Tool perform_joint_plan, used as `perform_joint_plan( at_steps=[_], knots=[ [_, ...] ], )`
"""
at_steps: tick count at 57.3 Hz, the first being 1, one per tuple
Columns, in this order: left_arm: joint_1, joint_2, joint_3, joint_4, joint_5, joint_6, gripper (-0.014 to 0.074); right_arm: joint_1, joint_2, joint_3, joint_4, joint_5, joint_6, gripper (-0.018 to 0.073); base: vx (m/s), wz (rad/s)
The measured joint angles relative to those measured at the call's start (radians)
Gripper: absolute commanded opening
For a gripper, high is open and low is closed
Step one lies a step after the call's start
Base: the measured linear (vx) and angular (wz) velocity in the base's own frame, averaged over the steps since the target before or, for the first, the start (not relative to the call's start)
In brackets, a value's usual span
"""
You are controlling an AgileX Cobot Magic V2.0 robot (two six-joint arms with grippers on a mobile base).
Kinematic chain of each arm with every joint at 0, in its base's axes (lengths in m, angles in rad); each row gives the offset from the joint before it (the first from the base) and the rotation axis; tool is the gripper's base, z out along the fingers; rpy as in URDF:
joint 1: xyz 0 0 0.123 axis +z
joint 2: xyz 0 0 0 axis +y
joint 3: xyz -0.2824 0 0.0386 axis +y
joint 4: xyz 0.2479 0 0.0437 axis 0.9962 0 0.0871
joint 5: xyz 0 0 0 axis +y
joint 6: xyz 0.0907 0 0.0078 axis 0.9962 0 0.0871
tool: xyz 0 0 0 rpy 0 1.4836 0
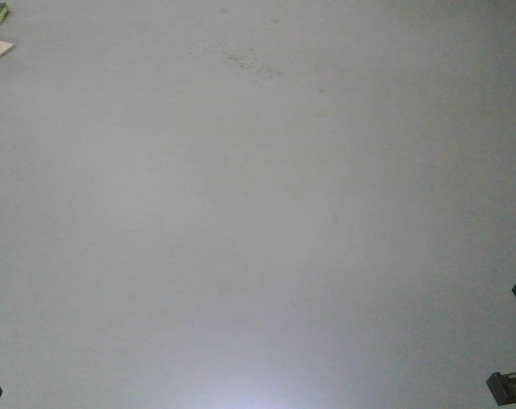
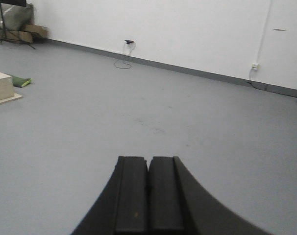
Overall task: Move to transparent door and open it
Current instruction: 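Drive the base across the grey floor toward the glass sliding door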
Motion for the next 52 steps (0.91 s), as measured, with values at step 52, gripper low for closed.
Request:
perform_joint_plan(
  at_steps=[52],
  knots=[
    [0.0,0.0,0.0,0.0,0.0,0.0,0.0076,0.0,0.0,0.0,0.0,0.001,0.0,0.0001,0.51,0.4]
  ],
)
